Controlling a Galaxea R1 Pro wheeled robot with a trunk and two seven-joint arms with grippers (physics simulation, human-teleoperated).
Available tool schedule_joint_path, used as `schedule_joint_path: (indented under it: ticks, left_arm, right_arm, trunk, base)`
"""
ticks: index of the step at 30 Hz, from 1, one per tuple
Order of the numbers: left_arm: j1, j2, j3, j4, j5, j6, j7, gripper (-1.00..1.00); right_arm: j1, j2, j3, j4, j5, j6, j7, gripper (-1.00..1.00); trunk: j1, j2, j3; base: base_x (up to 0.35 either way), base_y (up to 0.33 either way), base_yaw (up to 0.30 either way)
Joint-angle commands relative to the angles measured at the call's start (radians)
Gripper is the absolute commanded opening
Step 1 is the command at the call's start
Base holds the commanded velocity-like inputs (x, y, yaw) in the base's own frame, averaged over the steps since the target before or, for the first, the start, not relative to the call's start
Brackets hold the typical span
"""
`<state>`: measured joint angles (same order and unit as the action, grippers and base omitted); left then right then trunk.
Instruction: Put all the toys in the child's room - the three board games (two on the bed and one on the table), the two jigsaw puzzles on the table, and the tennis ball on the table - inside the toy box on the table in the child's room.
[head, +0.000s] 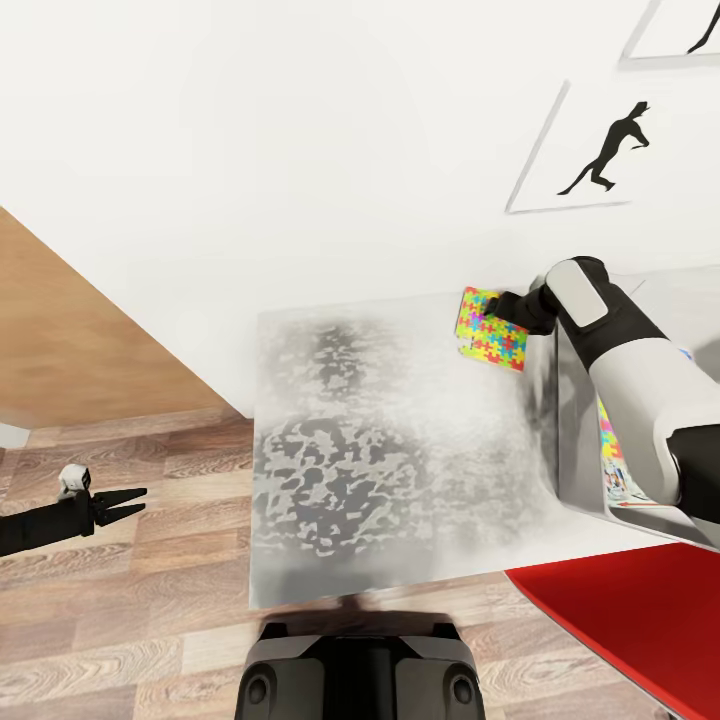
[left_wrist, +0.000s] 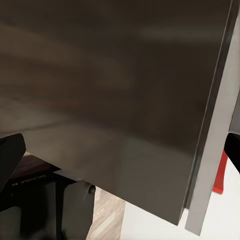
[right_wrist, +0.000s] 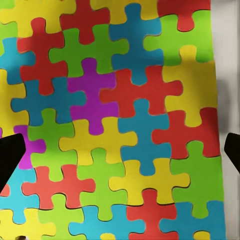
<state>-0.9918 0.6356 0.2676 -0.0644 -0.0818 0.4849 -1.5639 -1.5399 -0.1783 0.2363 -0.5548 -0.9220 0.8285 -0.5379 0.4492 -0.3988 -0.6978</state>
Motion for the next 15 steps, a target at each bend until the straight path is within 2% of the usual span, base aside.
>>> schedule_joint_path:
  ticks: [1, 15]
  left_arm:
    - [-0.001, 0.0, 0.005, 0.0, -0.009, 0.011, -0.005, 1.0]
    - [-0.001, 0.001, 0.005, 0.0, -0.009, 0.011, -0.005, 1.0]
  right_arm:
    - [0.0, -0.002, 0.009, 0.0, 0.009, 0.009, -0.01, 1.0]
    - [0.0, 0.001, 0.009, 0.001, 0.015, 0.008, -0.009, 1.0]
  trunk:
    - [0.001, -0.001, -0.001]
    - [0.001, -0.001, -0.013]
  base:
    - [0.0, 0.0, 0.0]
    - [0.0, 0.0, 0.0]
